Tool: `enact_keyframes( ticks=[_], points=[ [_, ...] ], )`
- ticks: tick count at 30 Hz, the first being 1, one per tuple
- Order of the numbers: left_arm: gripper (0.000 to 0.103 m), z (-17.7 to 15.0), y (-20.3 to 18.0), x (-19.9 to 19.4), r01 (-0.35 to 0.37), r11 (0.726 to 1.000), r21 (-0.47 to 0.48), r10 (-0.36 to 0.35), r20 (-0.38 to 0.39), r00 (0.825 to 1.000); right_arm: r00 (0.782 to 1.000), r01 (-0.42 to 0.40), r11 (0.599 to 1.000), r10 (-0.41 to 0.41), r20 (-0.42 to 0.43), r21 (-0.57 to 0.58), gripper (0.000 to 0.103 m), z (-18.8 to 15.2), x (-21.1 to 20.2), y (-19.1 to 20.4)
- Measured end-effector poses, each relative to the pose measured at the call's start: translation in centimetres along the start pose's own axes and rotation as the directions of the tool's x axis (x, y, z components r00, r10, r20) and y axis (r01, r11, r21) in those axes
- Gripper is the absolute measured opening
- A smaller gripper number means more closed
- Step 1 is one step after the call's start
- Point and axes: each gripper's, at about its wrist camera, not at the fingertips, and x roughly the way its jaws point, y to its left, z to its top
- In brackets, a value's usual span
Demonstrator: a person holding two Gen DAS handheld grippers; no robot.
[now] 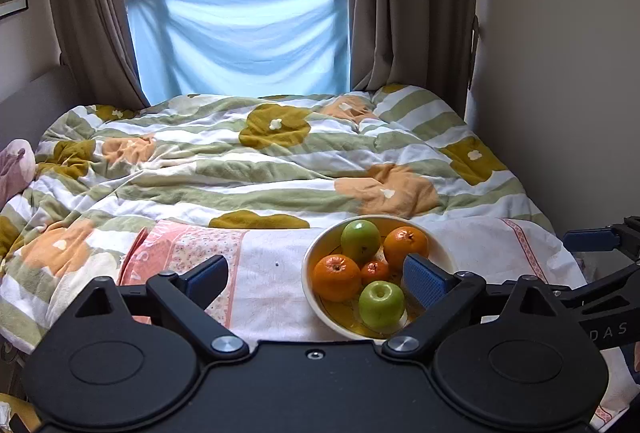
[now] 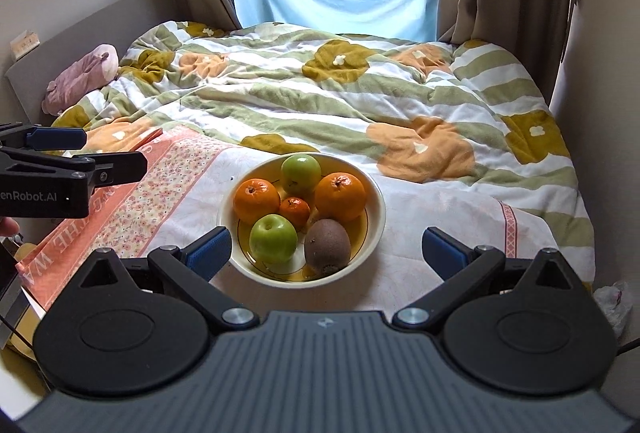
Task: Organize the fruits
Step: 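Move both tools back toward the loose tomatoes and kiwi, then grasp a red tomato with the left tool while the right tool grasps the second kiwi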
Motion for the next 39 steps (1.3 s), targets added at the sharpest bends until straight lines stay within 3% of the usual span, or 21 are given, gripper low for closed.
enact_keyframes(
  ticks=[6,12,20,26,35,37,39],
  points=[
    [0.097,-3.0,0.6,-2.2,-0.049,0.999,-0.023,0.049,-0.024,0.999,1.0,-0.009,1.0,0.009,-0.012,-0.003,0.103,-2.7,-1.2,0.9],
    [0.097,-6.6,1.3,-2.7,-0.055,0.998,-0.018,0.053,-0.084,0.995,0.998,0.003,0.999,0.0,-0.059,0.053,0.103,-5.6,-0.7,1.6],
    [0.093,-10.8,2.4,0.4,0.027,0.999,0.037,-0.021,-0.169,0.985,0.991,0.074,0.992,-0.061,-0.12,0.103,0.103,-9.0,2.4,3.3],
    [0.077,-13.5,3.1,4.3,0.138,0.985,0.102,-0.109,-0.249,0.962,0.98,0.172,0.98,-0.16,-0.119,0.103,0.103,-11.2,4.6,5.4],
    [0.063,-15.2,3.7,7.3,0.208,0.963,0.171,-0.15,-0.299,0.942,0.964,0.231,0.963,-0.207,-0.165,0.141,0.103,-12.4,6.8,6.4],
    [0.048,-15.4,3.8,7.7,0.221,0.959,0.177,-0.159,-0.311,0.937,0.961,0.241,0.959,-0.216,-0.171,0.149,0.103,-12.4,7.1,6.4],
    [0.042,-15.4,3.9,7.7,0.235,0.954,0.184,-0.171,-0.308,0.936,0.959,0.25,0.956,-0.223,-0.176,0.152,0.103,-12.3,7.3,6.5]
  ],
)
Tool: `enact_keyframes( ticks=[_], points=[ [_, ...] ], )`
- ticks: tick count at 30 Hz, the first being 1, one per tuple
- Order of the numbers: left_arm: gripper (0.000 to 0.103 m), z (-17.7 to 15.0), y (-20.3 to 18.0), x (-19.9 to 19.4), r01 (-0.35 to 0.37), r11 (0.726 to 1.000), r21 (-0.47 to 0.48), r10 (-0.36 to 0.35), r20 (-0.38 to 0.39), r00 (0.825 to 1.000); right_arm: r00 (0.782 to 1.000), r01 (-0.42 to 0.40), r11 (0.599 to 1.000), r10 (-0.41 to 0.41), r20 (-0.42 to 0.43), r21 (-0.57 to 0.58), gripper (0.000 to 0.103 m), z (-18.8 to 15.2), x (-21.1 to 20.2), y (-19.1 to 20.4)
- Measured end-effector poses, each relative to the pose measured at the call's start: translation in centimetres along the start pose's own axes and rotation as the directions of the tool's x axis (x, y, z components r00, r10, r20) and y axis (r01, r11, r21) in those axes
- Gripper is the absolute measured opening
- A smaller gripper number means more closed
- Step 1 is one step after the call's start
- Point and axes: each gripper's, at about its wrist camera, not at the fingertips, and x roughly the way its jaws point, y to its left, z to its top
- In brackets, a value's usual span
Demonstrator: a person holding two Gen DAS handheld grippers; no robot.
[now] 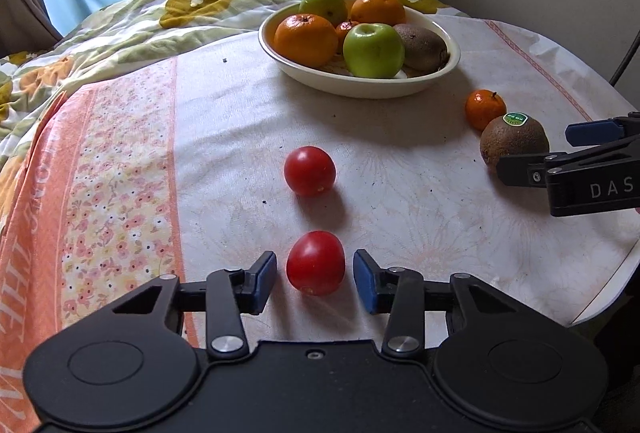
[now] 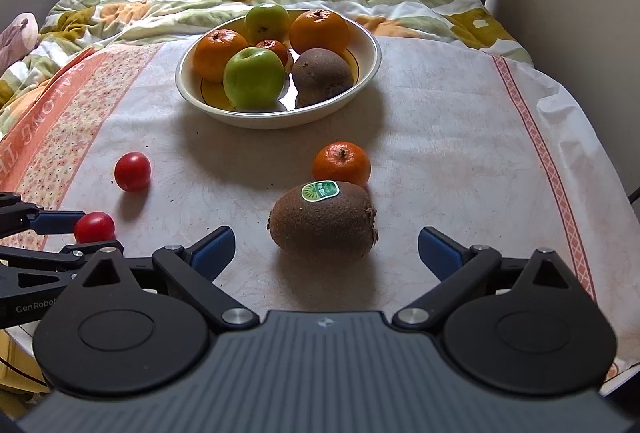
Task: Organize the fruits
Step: 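Grasp a red tomato with the left tool while the right tool grasps the second kiwi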
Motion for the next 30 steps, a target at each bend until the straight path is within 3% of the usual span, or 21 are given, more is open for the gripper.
enact_keyframes(
  ticks=[2,16,23,26,30],
  points=[
    [0.034,0.1,0.0,0.0,0.006,1.0,0.018,-0.006,0.0,1.0,1.0,0.006,1.0,-0.006,-0.002,0.004,0.103,0.1,0.1,0.1],
    [0.034,-0.1,1.0,-0.7,0.023,0.999,-0.034,-0.023,0.008,1.0,0.999,0.046,0.999,-0.046,-0.027,-0.007,0.101,0.8,1.5,0.9],
    [0.034,-0.1,0.9,-1.0,0.03,0.999,-0.037,-0.03,0.011,0.999,0.997,0.056,0.998,-0.057,-0.045,-0.009,0.092,0.9,2.7,1.1],
    [0.033,0.1,0.9,-1.0,0.031,0.999,-0.038,-0.031,0.015,0.999,0.997,0.041,0.999,-0.041,-0.062,0.0,0.081,0.8,3.2,0.9],
    [0.033,0.4,1.1,-1.1,0.03,0.998,-0.046,-0.029,0.021,0.999,0.998,0.037,0.999,-0.037,-0.059,-0.001,0.08,0.7,3.1,0.9]
  ],
)
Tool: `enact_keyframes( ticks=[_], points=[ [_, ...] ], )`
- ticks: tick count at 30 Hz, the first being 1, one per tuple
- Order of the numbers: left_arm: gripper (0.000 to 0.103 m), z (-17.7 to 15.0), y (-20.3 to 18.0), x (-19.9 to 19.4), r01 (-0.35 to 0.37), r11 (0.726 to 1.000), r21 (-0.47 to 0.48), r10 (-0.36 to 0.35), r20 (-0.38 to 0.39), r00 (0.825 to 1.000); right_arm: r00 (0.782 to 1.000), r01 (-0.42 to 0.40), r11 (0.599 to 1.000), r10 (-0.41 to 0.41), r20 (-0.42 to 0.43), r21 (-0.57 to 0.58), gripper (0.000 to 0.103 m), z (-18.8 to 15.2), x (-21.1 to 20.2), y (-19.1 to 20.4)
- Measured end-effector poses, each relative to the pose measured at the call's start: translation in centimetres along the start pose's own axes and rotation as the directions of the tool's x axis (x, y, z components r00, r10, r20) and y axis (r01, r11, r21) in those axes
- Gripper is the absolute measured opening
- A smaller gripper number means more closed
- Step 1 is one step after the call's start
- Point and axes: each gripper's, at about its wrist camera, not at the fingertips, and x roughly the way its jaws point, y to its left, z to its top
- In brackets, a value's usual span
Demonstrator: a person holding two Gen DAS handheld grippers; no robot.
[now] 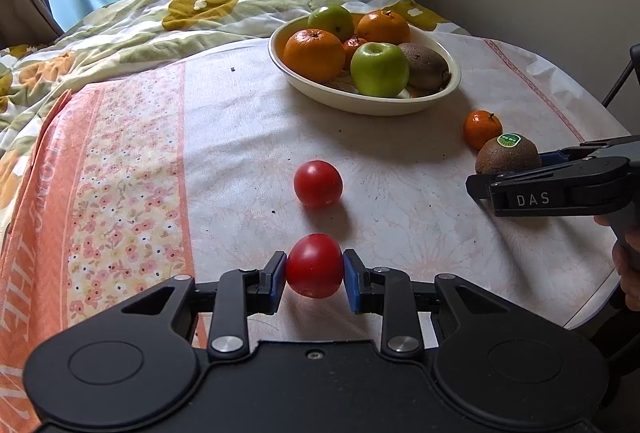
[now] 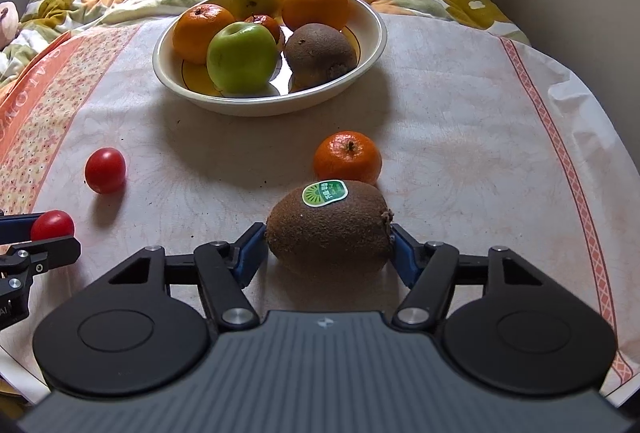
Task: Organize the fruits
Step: 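Grasp a red tomato with the left tool while the right tool grasps the second kiwi, then carry the tomato into the bowl and open the left tool while the right tool carries the kiwi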
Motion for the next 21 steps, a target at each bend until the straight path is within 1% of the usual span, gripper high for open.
enact_keyframes(
  ticks=[9,16,19,21],
  points=[
    [0.033,0.7,0.3,-1.3,-0.007,1.0,-0.02,0.008,0.025,1.0,1.0,-0.016,1.0,0.016,0.004,0.014,0.079,0.3,-1.5,0.1],
    [0.033,2.0,0.4,-4.2,0.006,0.998,-0.057,-0.002,0.071,0.997,0.999,-0.035,0.999,0.034,0.031,0.015,0.079,1.5,-5.0,0.5],
    [0.033,2.8,0.6,-5.8,0.022,0.996,-0.085,-0.013,0.106,0.994,0.998,-0.041,0.999,0.041,0.049,0.011,0.079,2.2,-6.8,0.7],
    [0.033,3.4,0.5,-6.8,0.025,0.996,-0.086,-0.013,0.132,0.991,0.996,-0.052,0.998,0.05,0.067,0.018,0.079,2.8,-7.9,0.6]
  ],
)
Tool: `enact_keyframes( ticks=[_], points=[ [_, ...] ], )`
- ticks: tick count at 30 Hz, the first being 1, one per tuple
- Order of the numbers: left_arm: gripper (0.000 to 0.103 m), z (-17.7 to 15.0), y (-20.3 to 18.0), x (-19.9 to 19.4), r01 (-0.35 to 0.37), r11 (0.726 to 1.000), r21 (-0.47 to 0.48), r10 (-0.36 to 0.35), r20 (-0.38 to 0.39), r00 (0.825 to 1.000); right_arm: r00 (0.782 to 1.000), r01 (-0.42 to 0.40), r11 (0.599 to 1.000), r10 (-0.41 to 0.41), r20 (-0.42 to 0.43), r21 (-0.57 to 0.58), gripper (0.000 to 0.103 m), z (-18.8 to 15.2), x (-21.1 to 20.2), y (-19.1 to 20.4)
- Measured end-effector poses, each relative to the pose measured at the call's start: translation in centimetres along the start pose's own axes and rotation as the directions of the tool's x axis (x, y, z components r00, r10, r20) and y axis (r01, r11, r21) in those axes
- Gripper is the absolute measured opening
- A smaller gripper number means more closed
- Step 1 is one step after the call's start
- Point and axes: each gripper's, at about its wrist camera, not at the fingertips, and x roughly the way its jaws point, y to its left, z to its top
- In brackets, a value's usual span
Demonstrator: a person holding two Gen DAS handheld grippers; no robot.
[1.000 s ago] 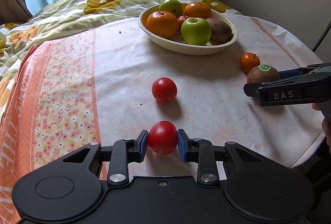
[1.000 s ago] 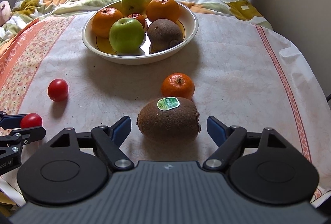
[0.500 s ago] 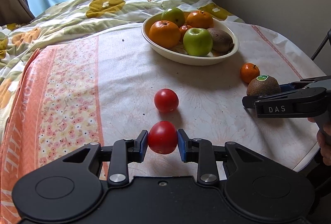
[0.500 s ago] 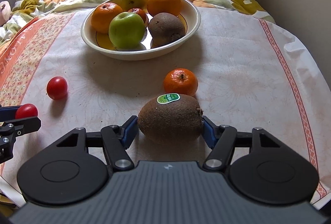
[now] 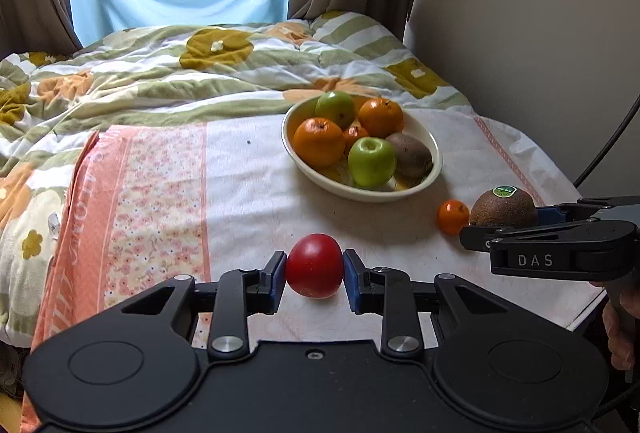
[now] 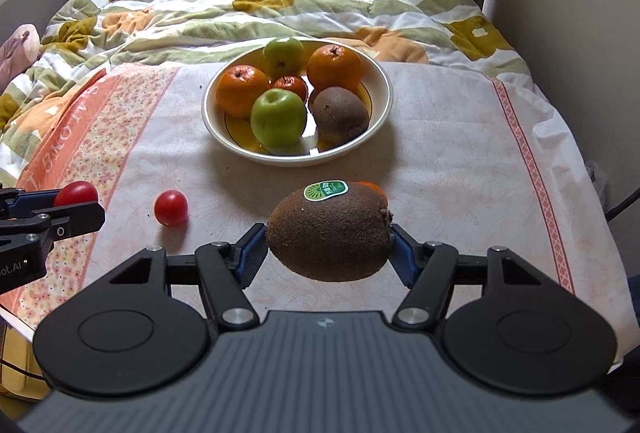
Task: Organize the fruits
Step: 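Carry the tomato into the bowl and open the left tool while the right tool carries the kiwi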
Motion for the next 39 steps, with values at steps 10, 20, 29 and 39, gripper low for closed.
enact_keyframes(
  ticks=[10,20,29,39],
  points=[
    [0.033,4.7,0.0,-1.7,-0.03,0.999,0.022,0.028,0.098,0.995,0.996,-0.044,0.999,0.043,0.08,0.007,0.079,4.0,-2.6,-0.3],
    [0.033,9.1,-1.1,1.7,-0.05,0.997,0.052,0.044,0.113,0.993,0.992,-0.088,0.996,0.089,0.092,-0.016,0.079,8.2,0.3,-2.2],
    [0.033,13.4,-2.6,8.1,-0.036,0.997,0.065,0.032,0.061,0.998,0.992,-0.119,0.992,0.121,0.048,-0.035,0.079,11.6,5.6,-4.6],
    [0.033,14.7,-4.2,15.5,-0.02,0.995,0.097,0.025,-0.055,0.998,0.985,-0.169,0.984,0.168,-0.024,-0.049,0.079,12.6,10.3,-6.3]
  ],
)
